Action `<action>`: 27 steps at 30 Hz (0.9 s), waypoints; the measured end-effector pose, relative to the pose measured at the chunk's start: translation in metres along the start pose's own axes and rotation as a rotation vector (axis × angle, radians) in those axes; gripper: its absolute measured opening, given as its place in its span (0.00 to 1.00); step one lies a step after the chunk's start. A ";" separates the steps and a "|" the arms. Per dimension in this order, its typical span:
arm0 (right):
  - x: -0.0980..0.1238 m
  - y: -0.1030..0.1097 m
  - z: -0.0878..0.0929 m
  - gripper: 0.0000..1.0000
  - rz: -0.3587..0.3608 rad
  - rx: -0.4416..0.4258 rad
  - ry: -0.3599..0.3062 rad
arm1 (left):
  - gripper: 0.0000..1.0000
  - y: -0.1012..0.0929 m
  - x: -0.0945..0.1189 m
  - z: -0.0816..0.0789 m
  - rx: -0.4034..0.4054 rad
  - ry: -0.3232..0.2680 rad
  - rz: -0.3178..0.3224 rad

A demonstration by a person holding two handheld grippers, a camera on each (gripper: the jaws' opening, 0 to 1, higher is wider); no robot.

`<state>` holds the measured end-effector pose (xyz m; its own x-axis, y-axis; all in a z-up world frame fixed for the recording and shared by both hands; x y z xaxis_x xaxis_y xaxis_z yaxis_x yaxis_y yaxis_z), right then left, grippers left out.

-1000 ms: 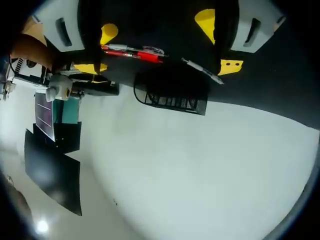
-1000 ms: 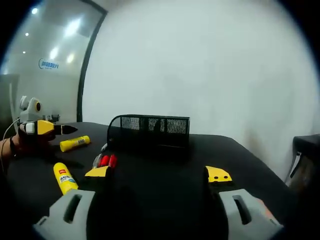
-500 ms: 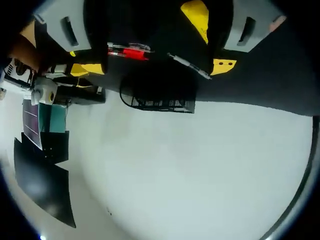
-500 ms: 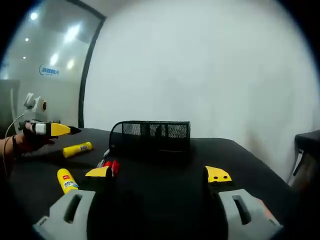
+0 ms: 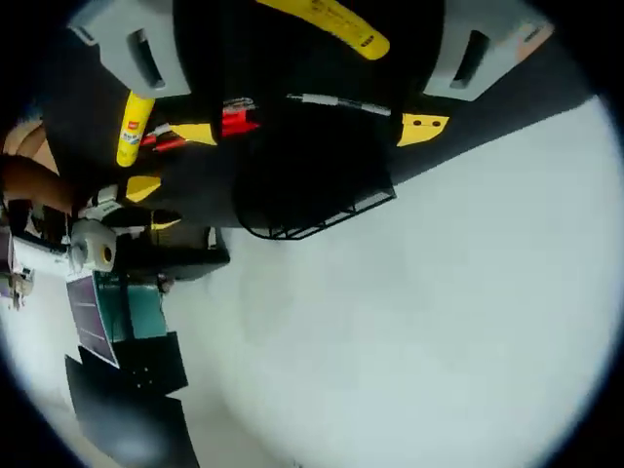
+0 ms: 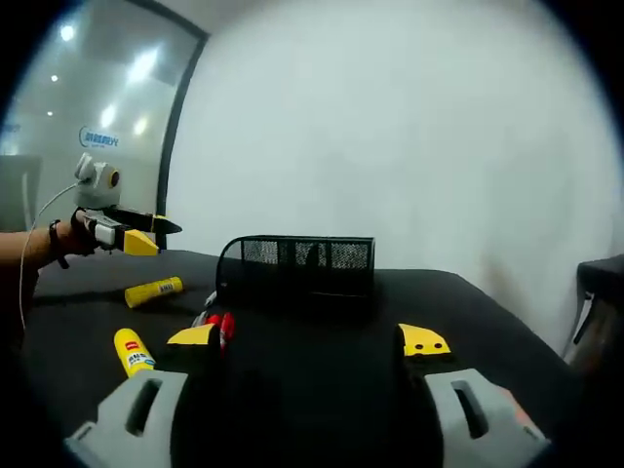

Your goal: Pick up pens and glue sticks and place them into the holder.

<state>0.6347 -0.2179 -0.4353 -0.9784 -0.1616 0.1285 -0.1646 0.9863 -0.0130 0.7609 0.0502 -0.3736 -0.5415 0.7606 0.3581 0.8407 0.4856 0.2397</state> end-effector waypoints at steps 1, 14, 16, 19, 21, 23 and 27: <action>0.000 0.000 0.000 0.67 0.000 0.001 0.001 | 0.68 0.003 -0.001 0.000 -0.016 0.017 0.008; -0.002 -0.001 0.001 0.67 0.006 -0.003 0.009 | 0.64 0.028 -0.008 -0.005 -0.200 0.164 0.110; -0.002 -0.001 0.002 0.67 0.005 -0.002 0.011 | 0.64 0.028 -0.010 -0.002 -0.239 0.192 0.144; -0.002 -0.001 0.002 0.67 0.007 0.003 0.016 | 0.63 0.031 -0.016 0.002 -0.320 0.248 0.168; -0.003 -0.002 0.003 0.67 0.008 0.006 0.020 | 0.60 0.034 -0.021 0.003 -0.333 0.268 0.168; -0.003 -0.002 0.003 0.67 0.009 0.010 0.024 | 0.58 0.037 -0.026 0.002 -0.345 0.273 0.183; -0.003 -0.003 0.003 0.67 0.012 0.012 0.025 | 0.49 0.040 -0.034 0.000 -0.398 0.281 0.218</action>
Point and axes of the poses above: the point that each gripper's makers call its tool centre point, and the gripper's own axes: x roughly backward along the fingers, y roughly to its left, z roughly out of its underside, the point moved 7 cm from there along x, roughly backward along the fingers, and after that the axes turned 7 degrees about y, right-handed, at the moved point
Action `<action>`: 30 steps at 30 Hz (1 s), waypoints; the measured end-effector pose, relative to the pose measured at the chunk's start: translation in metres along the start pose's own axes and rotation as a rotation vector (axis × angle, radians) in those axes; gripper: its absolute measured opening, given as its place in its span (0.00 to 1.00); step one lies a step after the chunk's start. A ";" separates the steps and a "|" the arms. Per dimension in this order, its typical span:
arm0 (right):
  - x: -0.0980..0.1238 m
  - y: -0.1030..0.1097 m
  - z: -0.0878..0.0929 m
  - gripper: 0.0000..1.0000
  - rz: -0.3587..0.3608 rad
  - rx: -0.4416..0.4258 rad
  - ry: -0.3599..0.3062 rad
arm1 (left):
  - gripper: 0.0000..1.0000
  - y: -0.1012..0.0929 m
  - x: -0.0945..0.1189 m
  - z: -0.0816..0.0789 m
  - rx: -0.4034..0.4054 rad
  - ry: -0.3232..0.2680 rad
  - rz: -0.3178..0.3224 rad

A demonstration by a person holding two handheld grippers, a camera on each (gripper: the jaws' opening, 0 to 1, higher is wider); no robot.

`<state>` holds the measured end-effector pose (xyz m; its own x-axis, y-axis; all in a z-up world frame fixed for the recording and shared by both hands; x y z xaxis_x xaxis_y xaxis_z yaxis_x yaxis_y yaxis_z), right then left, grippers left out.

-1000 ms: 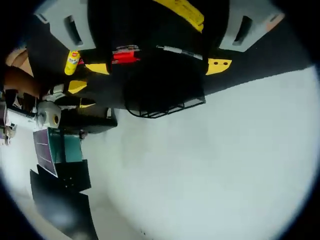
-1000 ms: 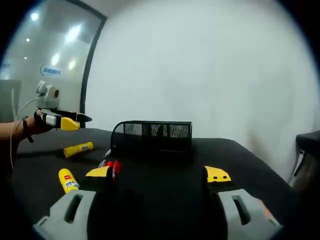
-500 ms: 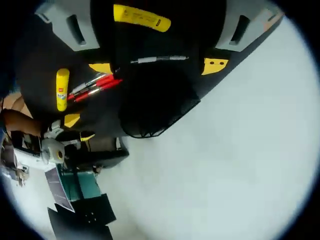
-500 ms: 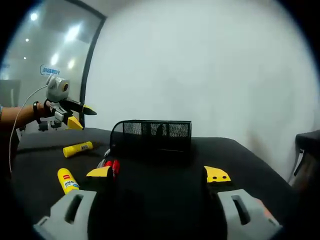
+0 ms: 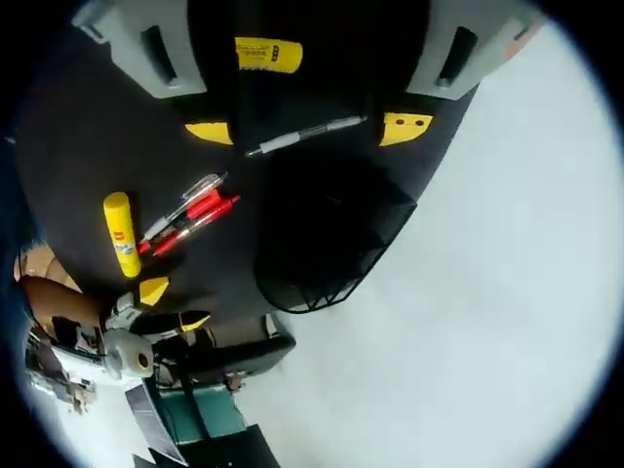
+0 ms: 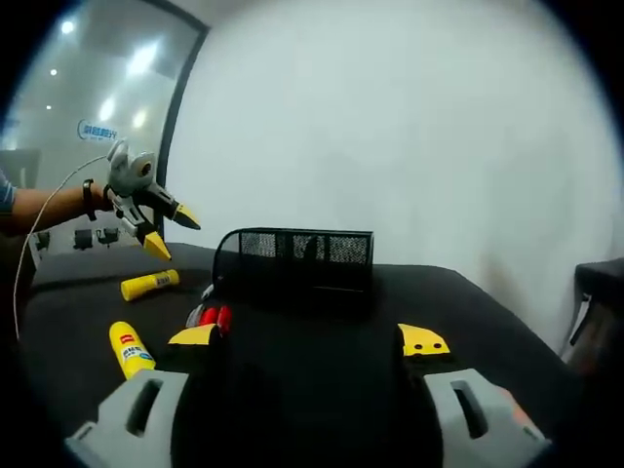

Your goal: Pick up pens and glue sticks and place them into the holder.

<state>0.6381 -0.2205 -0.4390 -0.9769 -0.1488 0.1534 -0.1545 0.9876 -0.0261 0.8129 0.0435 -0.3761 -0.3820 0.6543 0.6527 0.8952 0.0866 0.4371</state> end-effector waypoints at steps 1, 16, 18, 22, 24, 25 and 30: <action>0.000 -0.001 0.000 0.67 0.002 -0.002 -0.002 | 0.45 0.001 -0.002 0.001 -0.015 0.016 0.009; 0.001 -0.001 -0.001 0.66 0.002 -0.012 -0.011 | 0.33 0.009 -0.031 0.008 -0.159 0.196 0.127; 0.000 -0.002 -0.001 0.66 0.005 -0.014 -0.012 | 0.32 0.012 -0.035 0.006 -0.190 0.192 0.125; 0.000 -0.002 0.000 0.66 0.011 -0.013 -0.005 | 0.29 0.015 -0.042 0.006 -0.255 0.207 0.151; 0.000 -0.001 0.000 0.66 0.015 -0.011 -0.003 | 0.29 0.015 -0.047 0.008 -0.284 0.223 0.166; 0.000 -0.001 0.001 0.66 0.017 -0.010 -0.001 | 0.28 0.015 -0.049 0.009 -0.301 0.228 0.168; 0.000 0.000 0.002 0.66 0.023 -0.004 0.008 | 0.27 0.017 -0.055 0.012 -0.326 0.225 0.188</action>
Point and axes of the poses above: the point that each gripper's makers call its tool centre point, and the gripper's own axes: x roughly backward along the fingers, y roughly to its left, z roughly out of its underside, the point moved 7 cm from there along x, roughly backward along the fingers, and after that the axes turned 7 degrees about y, right-handed, at the moved point
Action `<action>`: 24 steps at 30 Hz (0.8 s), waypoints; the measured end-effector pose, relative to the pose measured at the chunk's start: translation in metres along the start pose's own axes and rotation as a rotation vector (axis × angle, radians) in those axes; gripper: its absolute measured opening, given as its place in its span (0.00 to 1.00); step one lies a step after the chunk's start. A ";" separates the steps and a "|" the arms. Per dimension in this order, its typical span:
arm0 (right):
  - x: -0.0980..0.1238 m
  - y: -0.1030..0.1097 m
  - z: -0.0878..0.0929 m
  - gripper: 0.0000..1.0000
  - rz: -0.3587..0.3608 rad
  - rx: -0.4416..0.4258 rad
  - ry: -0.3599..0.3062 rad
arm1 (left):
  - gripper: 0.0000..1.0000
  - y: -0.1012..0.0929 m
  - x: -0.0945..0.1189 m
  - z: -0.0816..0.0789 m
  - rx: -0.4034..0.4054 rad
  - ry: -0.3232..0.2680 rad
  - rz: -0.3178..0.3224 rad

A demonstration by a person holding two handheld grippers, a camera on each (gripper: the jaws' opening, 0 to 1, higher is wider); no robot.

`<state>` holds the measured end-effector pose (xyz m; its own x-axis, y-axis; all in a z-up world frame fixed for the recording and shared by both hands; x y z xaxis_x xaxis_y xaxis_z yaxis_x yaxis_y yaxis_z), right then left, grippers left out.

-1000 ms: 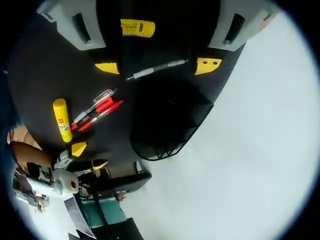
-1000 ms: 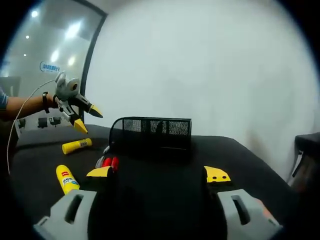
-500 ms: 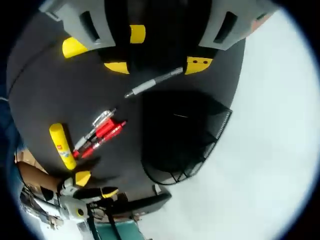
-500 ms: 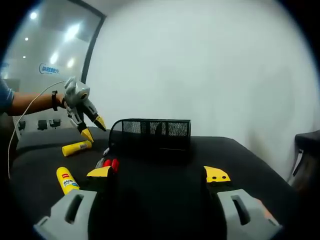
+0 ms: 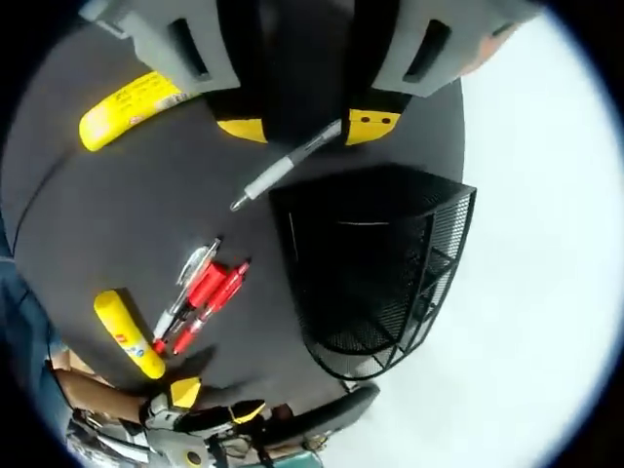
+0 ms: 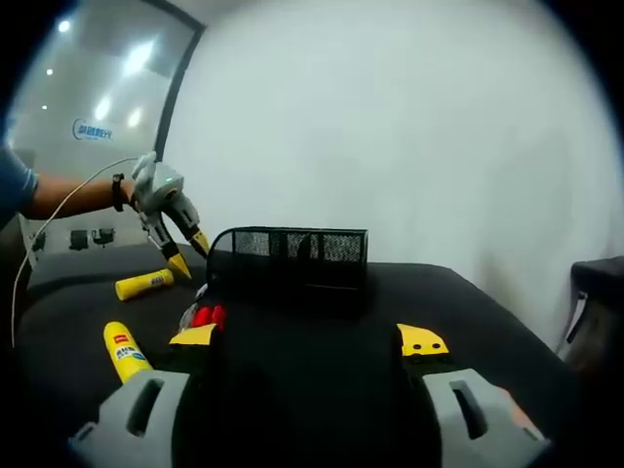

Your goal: Pick up pens and glue sticks and place them into the holder.

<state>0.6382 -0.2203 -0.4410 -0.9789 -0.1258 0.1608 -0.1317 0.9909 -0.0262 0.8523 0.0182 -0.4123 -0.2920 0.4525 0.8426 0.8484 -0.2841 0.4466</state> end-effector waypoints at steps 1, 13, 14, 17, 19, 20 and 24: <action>0.000 0.000 0.000 0.66 0.000 0.001 0.001 | 0.27 0.001 -0.001 0.000 -0.003 -0.005 0.003; -0.001 -0.001 0.002 0.64 0.014 0.010 0.017 | 0.23 0.006 -0.015 -0.008 -0.119 0.016 0.062; -0.001 -0.001 0.002 0.64 0.014 0.009 0.018 | 0.22 0.007 -0.017 -0.007 -0.132 0.024 0.063; -0.001 -0.001 0.002 0.63 0.016 0.009 0.021 | 0.18 0.009 -0.022 -0.004 -0.144 0.027 0.066; -0.001 -0.001 0.002 0.63 0.015 0.008 0.022 | 0.18 0.010 -0.024 -0.003 -0.156 0.031 0.075; -0.002 -0.001 0.002 0.63 0.015 0.008 0.021 | 0.18 0.011 -0.026 -0.003 -0.159 0.034 0.083; -0.002 -0.001 0.002 0.63 0.019 0.005 0.023 | 0.18 0.012 -0.029 -0.005 -0.206 0.053 0.104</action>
Point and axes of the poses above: the point that each gripper's makers call its tool centre point, and the gripper's own axes: x roughly backward along the fingers, y roughly to its left, z roughly out of its underside, the point moved 7 cm from there along x, roughly backward along the fingers, and after that the axes turned 7 degrees about y, right-handed, at the moved point
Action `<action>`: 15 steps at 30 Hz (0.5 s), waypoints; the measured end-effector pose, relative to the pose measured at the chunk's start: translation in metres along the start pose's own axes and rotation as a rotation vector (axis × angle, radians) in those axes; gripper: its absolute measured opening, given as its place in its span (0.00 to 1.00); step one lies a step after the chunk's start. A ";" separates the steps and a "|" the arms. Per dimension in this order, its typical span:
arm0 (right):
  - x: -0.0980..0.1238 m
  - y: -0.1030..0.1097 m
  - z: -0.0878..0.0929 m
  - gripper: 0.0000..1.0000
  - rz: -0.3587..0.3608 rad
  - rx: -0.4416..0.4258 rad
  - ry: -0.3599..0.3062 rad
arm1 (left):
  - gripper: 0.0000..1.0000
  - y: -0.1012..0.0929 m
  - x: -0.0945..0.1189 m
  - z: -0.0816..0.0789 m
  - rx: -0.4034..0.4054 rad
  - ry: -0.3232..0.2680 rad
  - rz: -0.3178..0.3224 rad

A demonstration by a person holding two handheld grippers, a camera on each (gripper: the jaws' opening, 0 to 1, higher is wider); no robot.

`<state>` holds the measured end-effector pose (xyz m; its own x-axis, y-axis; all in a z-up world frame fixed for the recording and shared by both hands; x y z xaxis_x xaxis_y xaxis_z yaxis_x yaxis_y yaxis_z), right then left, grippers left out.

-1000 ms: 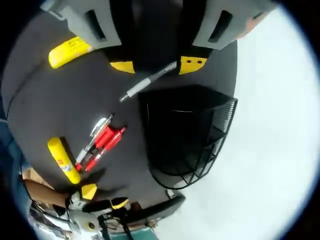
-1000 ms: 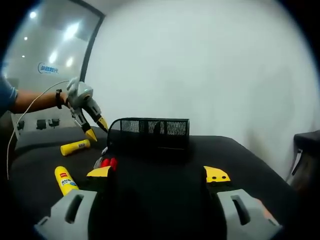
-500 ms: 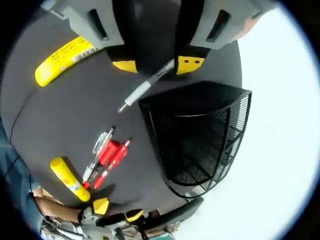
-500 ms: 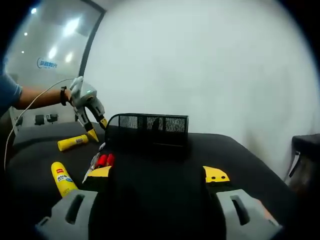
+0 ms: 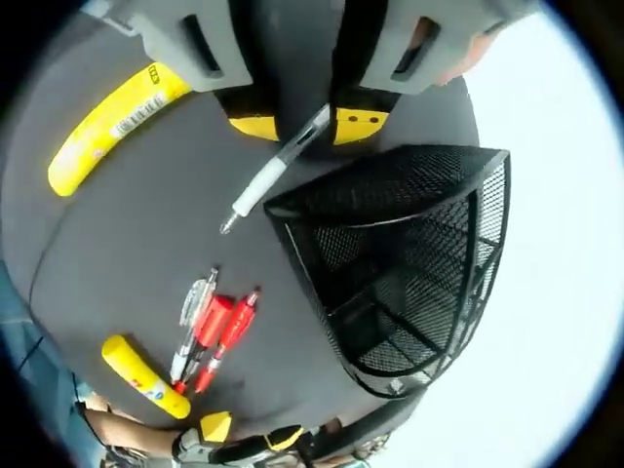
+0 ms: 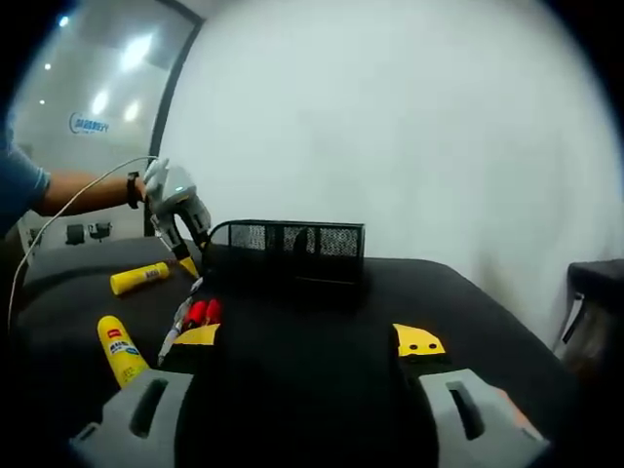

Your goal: Pick up pens and glue sticks and place them into the holder.

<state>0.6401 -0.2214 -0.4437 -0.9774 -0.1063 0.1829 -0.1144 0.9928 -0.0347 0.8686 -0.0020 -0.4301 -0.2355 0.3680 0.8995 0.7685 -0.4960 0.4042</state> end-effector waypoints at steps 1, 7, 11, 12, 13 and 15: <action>0.000 0.000 0.000 0.62 0.001 0.000 0.001 | 0.18 0.000 0.000 -0.001 -0.014 0.004 0.007; -0.001 -0.001 0.000 0.62 0.006 -0.004 0.002 | 0.11 -0.002 -0.003 0.000 -0.039 0.009 0.065; -0.002 -0.002 0.000 0.62 0.009 -0.004 0.004 | 0.08 -0.004 -0.002 0.002 -0.034 -0.007 0.067; -0.002 -0.002 0.000 0.62 0.009 -0.004 0.005 | 0.08 -0.004 -0.002 0.003 -0.035 -0.008 0.066; -0.002 -0.002 0.000 0.62 0.010 -0.005 0.006 | 0.08 -0.005 -0.002 0.004 -0.034 -0.012 0.057; -0.002 -0.002 0.000 0.62 0.010 -0.007 0.005 | 0.07 -0.006 0.000 0.004 -0.035 -0.015 0.051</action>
<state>0.6424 -0.2236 -0.4439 -0.9776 -0.0957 0.1876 -0.1030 0.9942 -0.0299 0.8664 0.0046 -0.4335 -0.1872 0.3534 0.9165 0.7582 -0.5412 0.3636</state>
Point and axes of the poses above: the point that each gripper's makers call its tool centre point, and the gripper's own axes: x roughly backward along the fingers, y roughly to its left, z roughly out of its underside, the point moved 7 cm from there along x, roughly backward along the fingers, and after that the axes turned 7 degrees about y, right-handed, at the moved point
